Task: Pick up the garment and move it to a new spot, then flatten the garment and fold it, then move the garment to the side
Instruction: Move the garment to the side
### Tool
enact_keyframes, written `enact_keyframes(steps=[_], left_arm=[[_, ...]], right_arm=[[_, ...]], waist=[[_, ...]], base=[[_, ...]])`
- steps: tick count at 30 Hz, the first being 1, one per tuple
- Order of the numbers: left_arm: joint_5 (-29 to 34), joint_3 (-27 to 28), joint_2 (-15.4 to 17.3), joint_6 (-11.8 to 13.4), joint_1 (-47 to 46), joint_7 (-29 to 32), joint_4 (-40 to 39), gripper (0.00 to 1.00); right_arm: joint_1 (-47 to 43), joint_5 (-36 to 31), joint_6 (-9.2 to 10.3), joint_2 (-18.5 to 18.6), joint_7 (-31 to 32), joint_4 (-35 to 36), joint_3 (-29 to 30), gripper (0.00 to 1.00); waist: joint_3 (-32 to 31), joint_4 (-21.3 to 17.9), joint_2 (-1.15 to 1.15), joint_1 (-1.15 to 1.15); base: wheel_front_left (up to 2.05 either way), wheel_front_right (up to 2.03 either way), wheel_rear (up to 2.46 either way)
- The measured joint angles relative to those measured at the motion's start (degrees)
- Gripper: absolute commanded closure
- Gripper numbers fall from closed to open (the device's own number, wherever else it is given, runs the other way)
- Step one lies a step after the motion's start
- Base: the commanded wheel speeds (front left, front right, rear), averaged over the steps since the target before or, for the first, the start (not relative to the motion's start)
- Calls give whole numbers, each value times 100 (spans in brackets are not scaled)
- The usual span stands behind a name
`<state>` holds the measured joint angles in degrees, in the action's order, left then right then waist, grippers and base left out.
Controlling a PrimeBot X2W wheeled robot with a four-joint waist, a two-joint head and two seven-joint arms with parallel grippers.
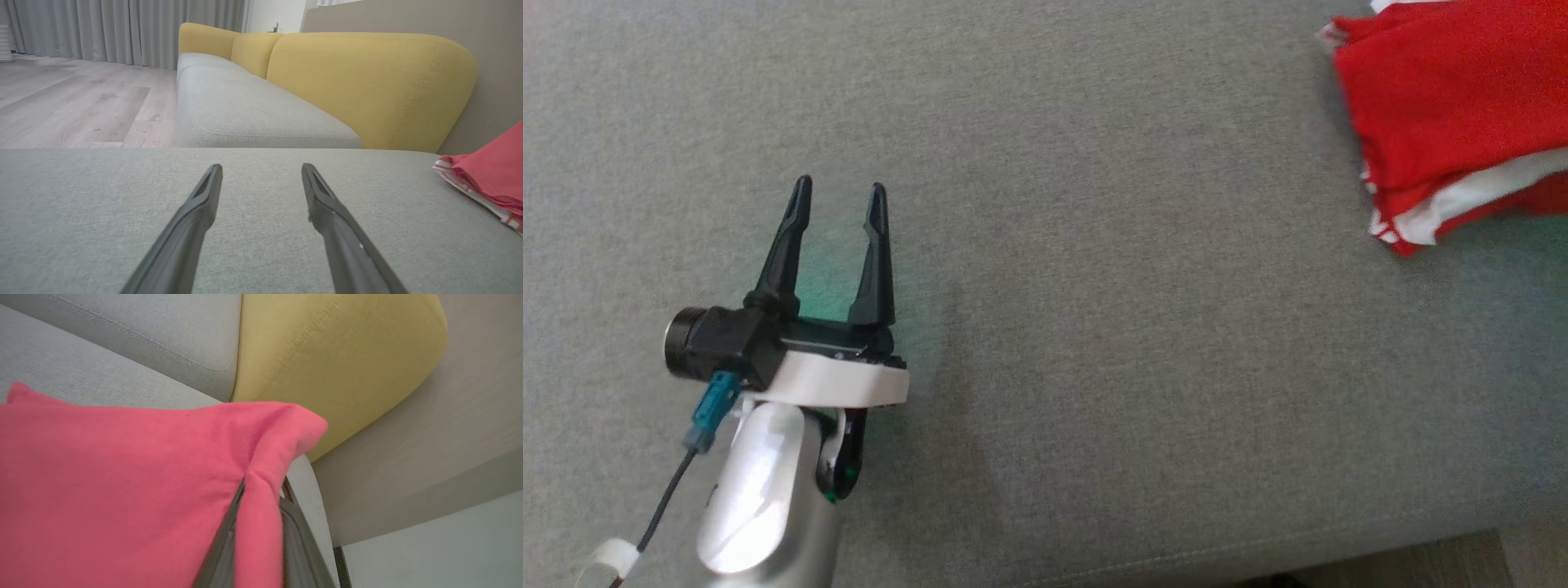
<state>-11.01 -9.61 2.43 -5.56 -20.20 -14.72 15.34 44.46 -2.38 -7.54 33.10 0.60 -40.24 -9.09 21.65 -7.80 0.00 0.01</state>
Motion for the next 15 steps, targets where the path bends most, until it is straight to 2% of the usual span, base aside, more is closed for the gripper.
enact_keyframes(steps=[4, 10, 11, 12, 13, 15], left_arm=[[35, 59, -1, -24, -1, 0, 40, 0], [52, 172, 0, -51, 1, 0, 47, 0], [62, 199, 0, -51, 1, 0, 53, 0], [93, 211, 0, -51, 1, 0, 59, 0], [99, 211, 0, -52, 1, 0, 63, 0], [99, 211, 0, -56, 3, 0, 73, 0]], right_arm=[[0, 27, 0, -9, -10, -176, 408, 100], [1, 45, 0, -230, -24, -292, 736, 100], [1, 33, 0, -264, -24, -303, 786, 53], [1, 29, 0, -301, -24, -309, 831, 18], [1, 34, 0, -359, -22, -311, 903, 0], [0, 25, 0, -426, -16, -296, 953, 0]], waist=[[68, 77, 0, 0], [41, 62, 0, -1], [29, 57, 0, -1], [15, 52, 0, -1], [-3, 48, 0, -1], [-51, 38, 0, -1]], base=[[0, 0, 0], [0, 0, 0], [0, 0, 0], [0, 0, 0], [0, 0, 0], [0, 0, 0]])
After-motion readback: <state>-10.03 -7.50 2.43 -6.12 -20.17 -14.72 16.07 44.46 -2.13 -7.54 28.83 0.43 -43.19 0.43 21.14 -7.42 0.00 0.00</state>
